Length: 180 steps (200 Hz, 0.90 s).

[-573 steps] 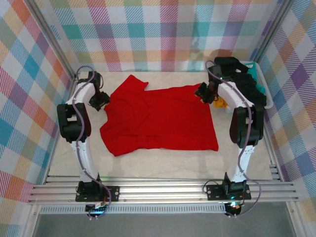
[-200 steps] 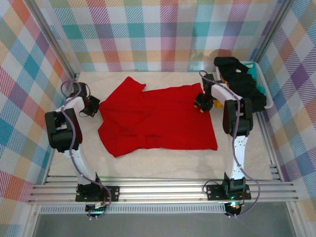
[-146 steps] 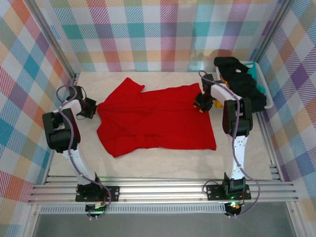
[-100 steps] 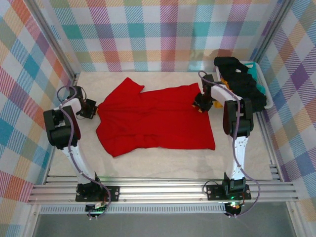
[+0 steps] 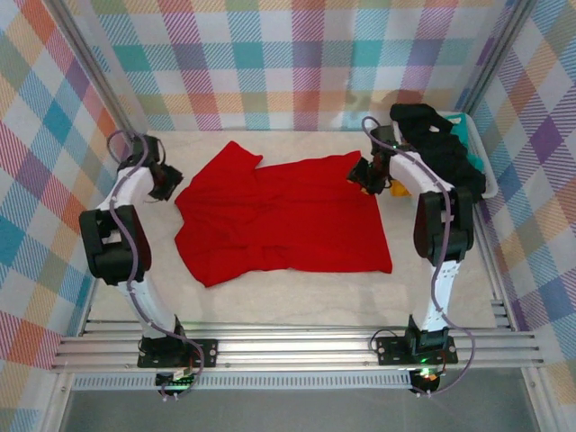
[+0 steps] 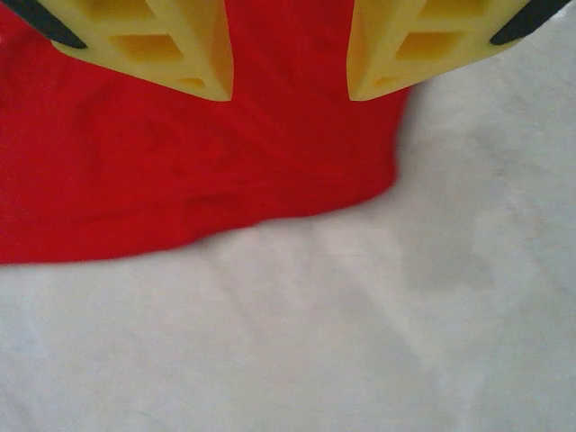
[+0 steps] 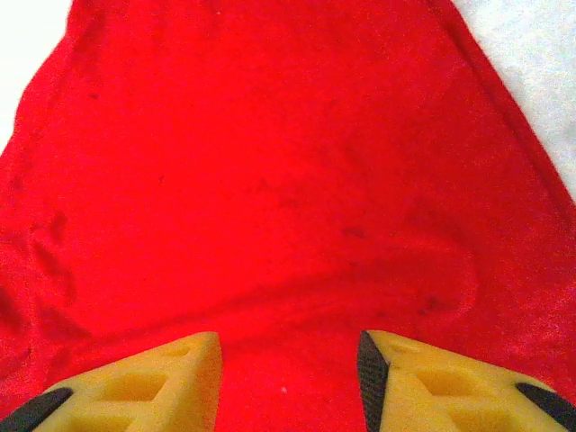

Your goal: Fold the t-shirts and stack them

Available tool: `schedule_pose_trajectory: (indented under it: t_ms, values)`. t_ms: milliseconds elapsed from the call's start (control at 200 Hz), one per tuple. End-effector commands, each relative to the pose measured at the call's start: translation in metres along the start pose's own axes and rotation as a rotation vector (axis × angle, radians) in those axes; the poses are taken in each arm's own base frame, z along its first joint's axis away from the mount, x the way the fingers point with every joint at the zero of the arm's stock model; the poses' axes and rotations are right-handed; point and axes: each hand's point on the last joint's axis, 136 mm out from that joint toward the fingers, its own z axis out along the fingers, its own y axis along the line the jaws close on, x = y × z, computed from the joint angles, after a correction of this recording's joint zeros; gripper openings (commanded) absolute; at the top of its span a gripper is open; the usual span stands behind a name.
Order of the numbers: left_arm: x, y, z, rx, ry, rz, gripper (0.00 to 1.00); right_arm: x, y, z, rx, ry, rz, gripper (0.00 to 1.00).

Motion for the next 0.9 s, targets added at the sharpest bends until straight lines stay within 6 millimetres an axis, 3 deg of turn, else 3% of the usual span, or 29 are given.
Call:
schedule_pose_trajectory:
  t_ms: [0,70,145,225,305,440,575,690,815,895]
  values:
    - [0.040,0.009,-0.031,-0.090,0.053,0.124,0.38,0.017,-0.005,-0.029,-0.002,-0.020,-0.030,0.45]
    - [0.077,0.025,-0.052,-0.097,0.108,0.096,0.39,0.039,-0.021,-0.048,0.021,-0.029,-0.001,0.46]
    - [0.126,0.056,-0.068,-0.103,0.192,0.026,0.39,0.070,-0.040,-0.064,0.043,-0.028,0.014,0.47]
    - [0.168,0.081,-0.078,-0.093,0.232,-0.016,0.39,0.105,-0.058,-0.069,0.051,0.020,0.024,0.47]
    - [0.193,0.087,-0.083,-0.074,0.251,0.052,0.38,0.134,-0.069,-0.065,0.062,0.072,0.008,0.48]
    - [0.207,0.098,-0.072,-0.095,0.260,0.167,0.38,0.157,-0.075,-0.057,0.055,0.134,-0.004,0.48]
    - [0.197,0.077,-0.052,-0.013,0.206,0.240,0.38,0.155,-0.063,-0.064,0.006,0.115,-0.025,0.48]
    - [0.191,0.082,-0.037,-0.065,0.183,0.291,0.37,0.151,-0.054,-0.071,-0.011,0.107,-0.041,0.48]
    - [0.193,0.071,-0.021,0.004,0.167,0.312,0.35,0.149,-0.050,-0.075,-0.026,0.099,-0.055,0.48]
    - [0.195,0.078,-0.016,-0.025,0.172,0.327,0.33,0.150,-0.050,-0.074,-0.024,0.105,-0.054,0.48]
